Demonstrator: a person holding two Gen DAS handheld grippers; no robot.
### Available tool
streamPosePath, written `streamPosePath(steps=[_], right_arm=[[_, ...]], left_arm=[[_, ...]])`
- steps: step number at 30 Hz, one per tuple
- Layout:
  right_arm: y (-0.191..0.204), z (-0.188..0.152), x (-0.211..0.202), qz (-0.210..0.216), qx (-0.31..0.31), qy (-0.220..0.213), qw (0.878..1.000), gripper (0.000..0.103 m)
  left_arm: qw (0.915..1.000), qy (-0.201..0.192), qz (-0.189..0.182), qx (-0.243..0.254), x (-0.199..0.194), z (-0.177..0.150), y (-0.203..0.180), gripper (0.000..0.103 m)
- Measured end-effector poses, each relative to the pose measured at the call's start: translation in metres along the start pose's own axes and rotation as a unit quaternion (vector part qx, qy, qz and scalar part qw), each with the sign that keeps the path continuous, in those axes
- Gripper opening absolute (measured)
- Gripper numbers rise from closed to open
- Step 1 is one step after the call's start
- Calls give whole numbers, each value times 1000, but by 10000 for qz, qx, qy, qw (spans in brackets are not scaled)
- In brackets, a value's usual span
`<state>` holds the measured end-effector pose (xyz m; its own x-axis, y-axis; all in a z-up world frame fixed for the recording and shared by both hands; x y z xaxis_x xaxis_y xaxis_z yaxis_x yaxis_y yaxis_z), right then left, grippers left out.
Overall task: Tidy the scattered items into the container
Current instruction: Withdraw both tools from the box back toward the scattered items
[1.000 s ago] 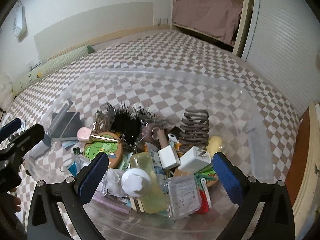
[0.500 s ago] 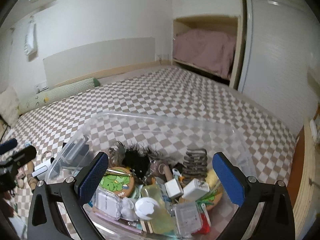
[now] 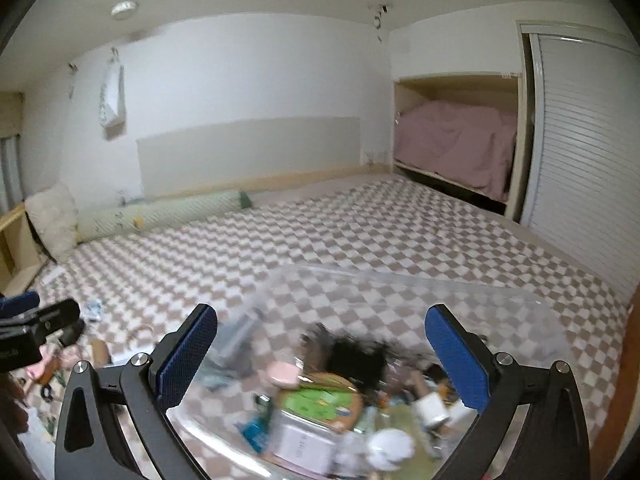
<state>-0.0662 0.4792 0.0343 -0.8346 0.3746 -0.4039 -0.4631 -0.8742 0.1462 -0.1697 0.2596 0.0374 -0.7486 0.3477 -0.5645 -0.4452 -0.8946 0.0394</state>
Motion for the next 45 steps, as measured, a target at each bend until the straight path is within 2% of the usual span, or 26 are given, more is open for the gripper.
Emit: streamPosePath(steps=[3,7,11,16,22,26,28,32,35,40,45], right_arm=[[22,0,-2,208,-165,-284,9992,103],[51,-7,3,421,-432,-311,9977,103],[86,-15,7,716,-720,-318,9943,103],[124,-23,10,1043,-801,-344,9907,103],[166,-37,14,1235,-997,-412,9865,103],[192,-53,29,1434,-931,-94,9852,103],[208,-62,39,1549,-887,243,9836,103],[240,-85,50,1682,-1079,619,9779,103],[262,-104,56,1774,-1314,884,9713,103],[293,-133,69,1916,-1381,1564,9590,103],[318,-155,76,2082,-1686,1838,9458,103]], left_arm=[[9995,-151,265,-117,-7,-4,26,103],[9981,-214,430,-396,-16,-12,62,103],[9954,-290,773,-478,-24,-18,94,103],[9922,-245,1022,-664,-29,-33,133,103],[9861,-145,1373,-921,-34,-56,185,103],[9809,-48,1614,-1086,-39,-72,218,103],[9780,26,1768,-1110,-41,-80,233,103],[9728,197,1960,-1222,-39,-101,267,103],[9701,411,1996,-1320,-32,-117,288,103],[9644,973,1992,-1443,-5,-145,313,103],[9613,1323,1807,-1608,17,-165,325,103]])
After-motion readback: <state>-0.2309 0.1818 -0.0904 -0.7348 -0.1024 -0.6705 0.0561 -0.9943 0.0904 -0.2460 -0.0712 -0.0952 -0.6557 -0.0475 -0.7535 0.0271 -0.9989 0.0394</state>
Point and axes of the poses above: each gripper's, at about its wrist camera, not at the fingertips, and x roughly the way its jaws point, y to its left, z to its top, the point moved 4 cm from there along x, roughly the way its jaws point, and after that the axes turned 7 degrees about x, right-handed, at the moved point
